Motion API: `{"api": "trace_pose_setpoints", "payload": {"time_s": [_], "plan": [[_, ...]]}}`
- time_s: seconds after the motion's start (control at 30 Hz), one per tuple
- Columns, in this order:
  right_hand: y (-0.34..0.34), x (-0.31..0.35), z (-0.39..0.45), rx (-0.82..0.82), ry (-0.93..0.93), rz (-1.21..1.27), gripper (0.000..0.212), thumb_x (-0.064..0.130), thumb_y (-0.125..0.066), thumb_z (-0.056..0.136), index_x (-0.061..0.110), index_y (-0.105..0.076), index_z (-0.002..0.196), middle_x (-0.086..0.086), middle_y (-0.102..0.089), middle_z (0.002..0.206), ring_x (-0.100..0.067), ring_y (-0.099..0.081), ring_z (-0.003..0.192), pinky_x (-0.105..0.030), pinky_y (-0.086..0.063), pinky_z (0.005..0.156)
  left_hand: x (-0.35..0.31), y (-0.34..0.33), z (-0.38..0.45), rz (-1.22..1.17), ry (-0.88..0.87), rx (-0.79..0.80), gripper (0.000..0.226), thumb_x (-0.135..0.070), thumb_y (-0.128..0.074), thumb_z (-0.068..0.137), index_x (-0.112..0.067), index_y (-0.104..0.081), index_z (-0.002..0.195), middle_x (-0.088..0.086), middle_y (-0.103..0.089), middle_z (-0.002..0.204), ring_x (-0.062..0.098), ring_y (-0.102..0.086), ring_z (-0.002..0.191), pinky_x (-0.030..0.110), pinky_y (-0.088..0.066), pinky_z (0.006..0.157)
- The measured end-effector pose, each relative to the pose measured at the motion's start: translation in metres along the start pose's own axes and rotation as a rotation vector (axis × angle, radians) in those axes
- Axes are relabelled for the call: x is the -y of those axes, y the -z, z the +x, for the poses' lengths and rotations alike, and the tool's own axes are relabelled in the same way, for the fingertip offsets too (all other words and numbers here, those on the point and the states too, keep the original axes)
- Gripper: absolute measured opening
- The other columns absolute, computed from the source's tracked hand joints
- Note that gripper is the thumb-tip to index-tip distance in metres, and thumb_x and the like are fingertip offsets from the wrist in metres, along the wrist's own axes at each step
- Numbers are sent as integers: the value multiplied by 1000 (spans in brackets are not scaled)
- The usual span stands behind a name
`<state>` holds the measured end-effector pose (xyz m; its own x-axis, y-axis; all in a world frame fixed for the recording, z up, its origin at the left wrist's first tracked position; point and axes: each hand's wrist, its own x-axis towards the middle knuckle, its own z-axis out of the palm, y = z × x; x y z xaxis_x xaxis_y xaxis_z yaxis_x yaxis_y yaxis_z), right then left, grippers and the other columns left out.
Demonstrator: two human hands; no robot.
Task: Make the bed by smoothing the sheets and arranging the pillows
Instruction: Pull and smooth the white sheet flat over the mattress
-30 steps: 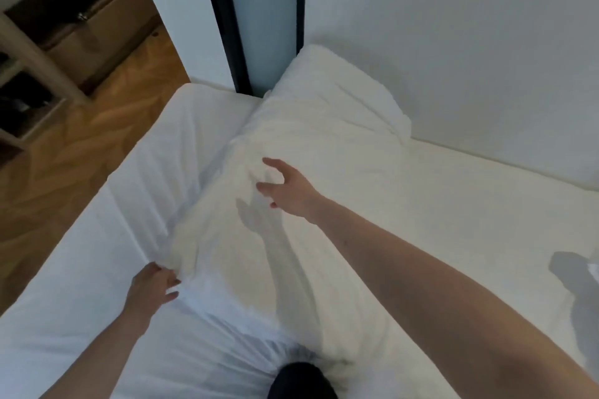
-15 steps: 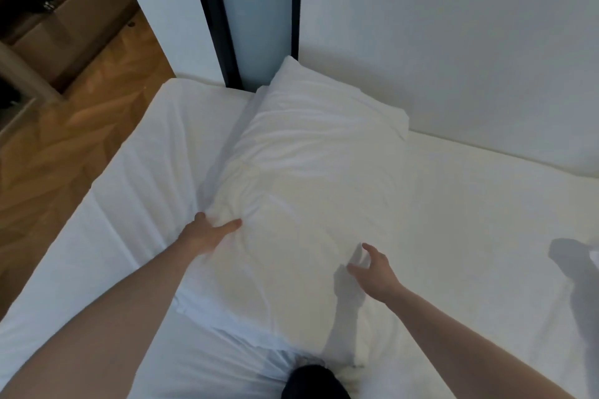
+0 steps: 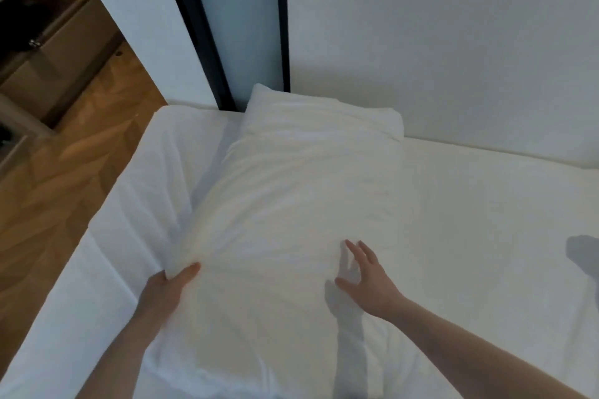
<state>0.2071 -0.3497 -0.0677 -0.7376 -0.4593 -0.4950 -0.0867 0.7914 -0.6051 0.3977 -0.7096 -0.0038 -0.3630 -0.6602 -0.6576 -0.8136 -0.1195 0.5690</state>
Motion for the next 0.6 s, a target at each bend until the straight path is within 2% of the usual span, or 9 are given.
{"api": "trace_pose_setpoints", "payload": {"time_s": [0.07, 0.13, 0.2, 0.27, 0.33, 0.43, 0.53, 0.6], "plan": [[-9, 6, 7, 63, 12, -52, 91, 54, -69, 85, 39, -19, 160, 1, -9, 170, -28, -23, 154, -42, -32, 120, 25, -14, 20, 210, 33, 52, 85, -69, -71, 71, -3, -67, 124, 21, -70, 120, 36, -67, 109, 44, -54, 93], [-15, 13, 14, 111, 17, -94, 92, 53, -69, 85, 38, -18, 160, -3, -8, 170, -32, -21, 154, -43, -31, 120, 24, -23, 36, 365, 21, 79, 79, -60, -71, 84, -4, -56, 138, 21, -62, 136, 36, -60, 122, 39, -49, 98], [-15, 21, 23, 125, 43, -116, 93, 54, -69, 84, 36, -19, 160, -5, -9, 170, -33, -21, 154, -42, -29, 121, -3, -26, 45, 440, -30, 38, 89, -52, -77, 77, -6, -44, 146, 20, -55, 143, 36, -56, 127, 39, -48, 99], [-9, 32, 37, 97, 96, -138, 94, 56, -67, 83, 34, -20, 160, -8, -9, 170, -34, -20, 154, -42, -29, 121, -37, -30, 51, 496, -192, -88, 87, -41, -80, 72, -11, -41, 144, 16, -49, 142, 37, -53, 126, 45, -48, 102], [-1, 45, 56, 25, 154, -168, 91, 52, -69, 86, 32, -21, 161, -9, -6, 170, -35, -15, 155, -43, -25, 123, -71, -42, 50, 541, -457, -192, 82, -39, -77, 73, -17, -42, 144, 9, -44, 145, 36, -47, 130, 49, -44, 106], [19, 67, 97, -125, 177, -205, 93, 55, -68, 88, 34, -16, 162, -8, 6, 171, -34, -1, 157, -44, -15, 126, -122, -76, 55, 667, -819, -170, 82, -53, -66, 76, -25, -39, 149, 3, -29, 160, 30, -32, 144, 46, -32, 118], [44, 79, 151, -297, 142, -221, 98, 75, -49, 84, 34, -7, 162, -10, 9, 171, -31, 9, 157, -46, -4, 128, -170, -121, 80, 824, -948, -71, 86, -64, -55, 85, -34, -21, 158, -8, 3, 170, 24, -1, 157, 51, -11, 126], [63, 79, 183, -392, 31, -162, 98, 81, -42, 83, 38, -2, 161, -4, 9, 171, -30, 9, 157, -53, -7, 126, -203, -147, 105, 841, -982, -50, 88, -69, -51, 85, -39, -15, 159, -14, 13, 168, 23, 10, 157, 58, -4, 125]]}}
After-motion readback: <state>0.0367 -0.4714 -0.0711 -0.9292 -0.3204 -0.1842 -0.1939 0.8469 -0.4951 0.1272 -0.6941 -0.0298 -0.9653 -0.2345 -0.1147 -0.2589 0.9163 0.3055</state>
